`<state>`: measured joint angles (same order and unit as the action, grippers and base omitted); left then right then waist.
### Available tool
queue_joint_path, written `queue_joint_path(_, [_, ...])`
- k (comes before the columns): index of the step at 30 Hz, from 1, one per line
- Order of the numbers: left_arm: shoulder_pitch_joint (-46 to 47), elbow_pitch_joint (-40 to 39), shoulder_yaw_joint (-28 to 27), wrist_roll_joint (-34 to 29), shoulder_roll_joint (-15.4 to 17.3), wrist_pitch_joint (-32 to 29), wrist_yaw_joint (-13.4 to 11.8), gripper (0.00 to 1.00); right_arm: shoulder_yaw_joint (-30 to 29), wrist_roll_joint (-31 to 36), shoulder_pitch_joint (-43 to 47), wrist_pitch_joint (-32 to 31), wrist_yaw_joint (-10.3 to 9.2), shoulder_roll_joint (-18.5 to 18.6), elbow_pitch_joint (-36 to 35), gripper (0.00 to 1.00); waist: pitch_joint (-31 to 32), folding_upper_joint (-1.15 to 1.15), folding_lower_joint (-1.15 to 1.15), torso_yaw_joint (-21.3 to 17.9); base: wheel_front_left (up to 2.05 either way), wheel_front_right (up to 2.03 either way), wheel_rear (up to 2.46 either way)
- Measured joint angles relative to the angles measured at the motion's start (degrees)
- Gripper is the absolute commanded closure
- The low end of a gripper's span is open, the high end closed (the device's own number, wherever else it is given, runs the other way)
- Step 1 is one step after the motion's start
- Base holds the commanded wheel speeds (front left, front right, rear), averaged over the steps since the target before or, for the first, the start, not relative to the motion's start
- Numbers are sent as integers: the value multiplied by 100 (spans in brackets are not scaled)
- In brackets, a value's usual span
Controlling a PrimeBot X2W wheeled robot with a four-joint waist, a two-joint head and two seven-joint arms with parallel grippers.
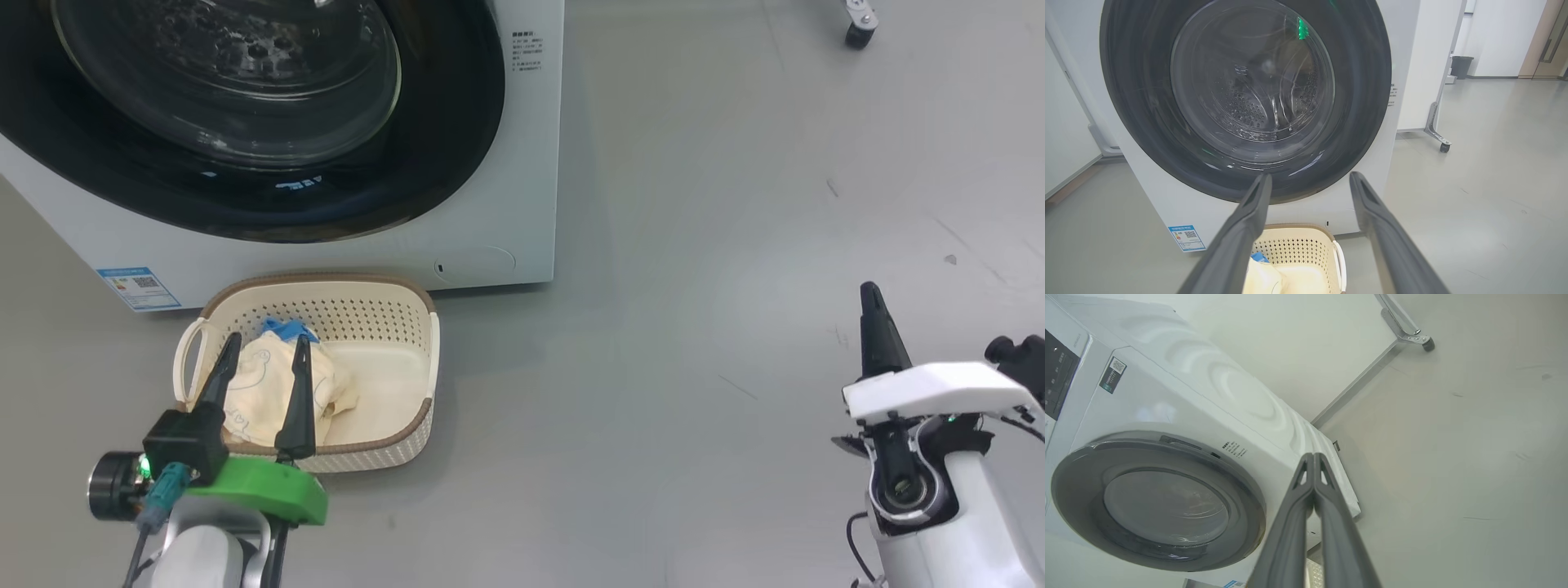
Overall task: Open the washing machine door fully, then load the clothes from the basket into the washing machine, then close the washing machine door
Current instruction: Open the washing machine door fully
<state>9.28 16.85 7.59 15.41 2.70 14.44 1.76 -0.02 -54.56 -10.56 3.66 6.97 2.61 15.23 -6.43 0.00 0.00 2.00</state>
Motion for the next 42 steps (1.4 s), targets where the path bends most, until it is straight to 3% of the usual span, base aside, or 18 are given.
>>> queue_joint_path(6, [277,-161,85,-58,-11,0,-1,0,-130,-1189,-573,-719,0,-7,5,100,-304,0,0,106,0,0,0])
queue_joint_path(17, [723,-450,193,-58,-35,1,-23,0,-378,-2597,-1738,-1614,-29,13,5,100,-938,0,0,361,0,0,0])
queue_joint_path(23, [1001,-542,375,2,-55,1,-55,0,-422,-2826,-2366,-1973,-250,69,57,100,-1292,0,0,591,0,0,0])
queue_joint_path(33, [1088,-616,781,327,-83,1,-153,0,-375,-2872,-3231,-2341,-446,191,319,100,-1683,0,0,1083,0,0,0])
queue_joint_path(42, [1214,-805,1002,449,-90,1,-309,0,-448,-3017,-4102,-2543,-777,297,480,100,-1997,0,0,1415,0,0,0])
